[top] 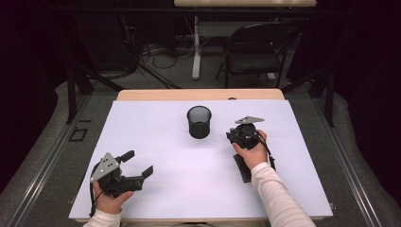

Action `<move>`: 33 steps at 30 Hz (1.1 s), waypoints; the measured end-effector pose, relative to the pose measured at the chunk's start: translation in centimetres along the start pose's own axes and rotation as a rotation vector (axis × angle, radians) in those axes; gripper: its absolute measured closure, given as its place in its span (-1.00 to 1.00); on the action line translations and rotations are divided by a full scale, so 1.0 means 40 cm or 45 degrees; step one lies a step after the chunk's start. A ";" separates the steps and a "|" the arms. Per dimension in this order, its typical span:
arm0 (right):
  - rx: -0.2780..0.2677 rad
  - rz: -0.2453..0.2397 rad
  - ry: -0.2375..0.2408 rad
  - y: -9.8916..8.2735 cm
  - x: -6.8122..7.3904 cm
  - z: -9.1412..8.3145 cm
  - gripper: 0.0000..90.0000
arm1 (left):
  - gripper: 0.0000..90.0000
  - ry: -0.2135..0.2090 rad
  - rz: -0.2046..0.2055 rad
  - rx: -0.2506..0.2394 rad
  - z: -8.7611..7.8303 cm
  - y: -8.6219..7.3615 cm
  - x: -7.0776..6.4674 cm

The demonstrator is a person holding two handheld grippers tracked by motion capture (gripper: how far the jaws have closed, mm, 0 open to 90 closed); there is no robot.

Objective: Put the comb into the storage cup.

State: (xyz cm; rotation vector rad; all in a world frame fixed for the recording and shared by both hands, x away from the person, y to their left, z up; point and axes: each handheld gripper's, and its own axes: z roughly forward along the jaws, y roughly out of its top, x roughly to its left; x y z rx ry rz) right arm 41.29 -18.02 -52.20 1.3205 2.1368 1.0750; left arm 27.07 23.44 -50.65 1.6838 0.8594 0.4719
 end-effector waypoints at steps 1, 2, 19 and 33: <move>0.008 0.000 -0.002 -0.001 -0.003 0.004 0.67 | -0.85 0.001 0.000 0.000 0.000 0.000 0.000; 0.008 0.000 -0.002 -0.001 -0.003 0.004 0.67 | -0.85 0.001 0.000 0.000 0.000 0.000 0.000; 0.095 0.033 -0.015 -0.019 -0.023 0.050 1.00 | -0.84 -0.003 -0.003 0.006 0.002 -0.002 0.000; 0.146 0.025 -0.065 -0.031 -0.038 0.064 1.00 | -0.84 -0.002 -0.006 0.010 0.002 -0.003 0.001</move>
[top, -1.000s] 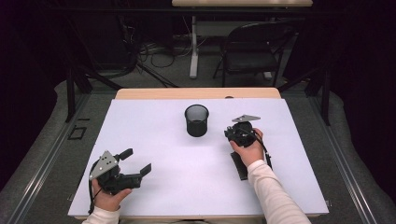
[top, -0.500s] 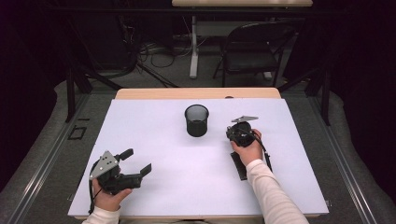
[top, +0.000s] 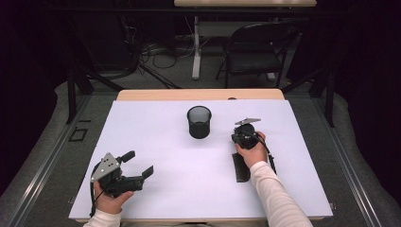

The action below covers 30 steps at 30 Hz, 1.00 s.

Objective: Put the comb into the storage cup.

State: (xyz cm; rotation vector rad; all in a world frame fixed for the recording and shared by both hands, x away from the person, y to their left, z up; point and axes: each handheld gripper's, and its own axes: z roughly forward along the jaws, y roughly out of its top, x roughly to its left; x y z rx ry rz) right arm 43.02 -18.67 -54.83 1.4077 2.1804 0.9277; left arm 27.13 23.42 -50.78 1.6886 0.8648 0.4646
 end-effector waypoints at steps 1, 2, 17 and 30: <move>0.000 -0.001 -0.002 0.000 -0.002 0.000 1.00 | -0.84 0.000 0.000 0.000 0.000 0.000 0.000; 0.000 -0.001 -0.002 0.000 -0.002 0.000 1.00 | -0.84 0.000 0.000 0.000 0.000 0.000 0.000; 0.040 0.050 -0.062 -0.010 -0.027 -0.013 1.00 | -0.83 0.004 -0.008 -0.003 -0.001 -0.001 0.002; 0.069 0.047 -0.089 -0.035 -0.035 -0.026 1.00 | -0.82 0.007 -0.006 -0.002 -0.001 -0.001 0.002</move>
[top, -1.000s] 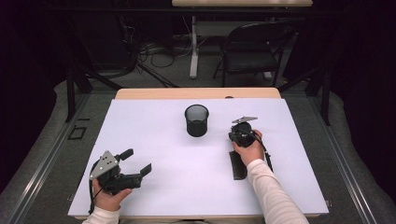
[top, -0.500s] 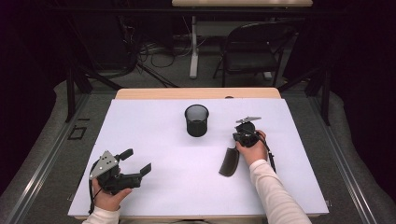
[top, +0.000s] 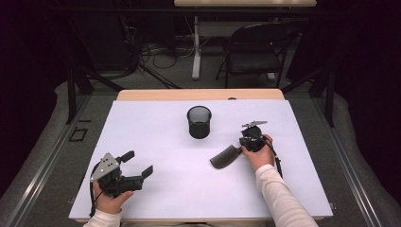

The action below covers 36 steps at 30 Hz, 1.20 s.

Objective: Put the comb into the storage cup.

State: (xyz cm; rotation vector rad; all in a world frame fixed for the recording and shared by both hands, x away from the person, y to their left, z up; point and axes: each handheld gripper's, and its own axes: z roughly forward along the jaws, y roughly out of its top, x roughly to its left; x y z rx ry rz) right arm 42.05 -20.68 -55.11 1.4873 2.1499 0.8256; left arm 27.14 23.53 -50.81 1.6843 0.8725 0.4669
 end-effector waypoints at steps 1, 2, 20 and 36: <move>0.003 0.007 -0.002 -0.003 0.000 -0.001 1.00 | -0.83 0.001 0.000 0.001 0.000 0.000 0.000; 0.003 0.002 -0.001 -0.006 -0.002 -0.002 1.00 | -0.83 0.004 0.001 0.003 0.000 0.000 -0.001; -0.013 0.023 0.012 -0.047 -0.021 -0.052 1.00 | -0.83 0.005 0.003 0.002 0.000 0.001 -0.002; 0.012 0.011 0.050 -0.088 -0.013 -0.100 1.00 | -0.83 0.006 0.005 0.002 -0.001 0.001 -0.003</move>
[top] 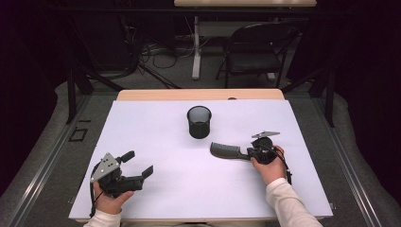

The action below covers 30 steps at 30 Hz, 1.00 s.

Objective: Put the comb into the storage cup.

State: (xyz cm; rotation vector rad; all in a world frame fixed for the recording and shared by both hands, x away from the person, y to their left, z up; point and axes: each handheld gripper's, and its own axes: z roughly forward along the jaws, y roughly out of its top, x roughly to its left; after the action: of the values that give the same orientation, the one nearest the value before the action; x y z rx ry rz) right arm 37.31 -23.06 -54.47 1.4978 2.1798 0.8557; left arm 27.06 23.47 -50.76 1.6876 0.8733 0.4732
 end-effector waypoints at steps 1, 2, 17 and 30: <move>-0.001 -0.005 0.013 -0.009 0.002 -0.007 1.00 | -0.83 0.001 0.000 0.000 0.000 0.000 0.000; 0.001 -0.007 0.014 -0.013 0.003 -0.011 1.00 | -0.83 0.001 0.000 0.000 0.000 0.000 0.000; -0.022 0.025 0.106 -0.068 0.020 -0.056 1.00 | -0.83 0.001 0.006 -0.001 0.000 0.000 0.000; -0.028 0.024 0.180 -0.093 0.045 -0.077 1.00 | -0.83 -0.001 0.003 -0.005 0.002 0.000 -0.001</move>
State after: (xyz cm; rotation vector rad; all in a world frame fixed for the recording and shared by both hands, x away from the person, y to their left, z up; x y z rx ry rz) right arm 32.15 -23.20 -54.53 1.4912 2.2507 1.0164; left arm 27.09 23.39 -50.76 1.6856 0.8695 0.4759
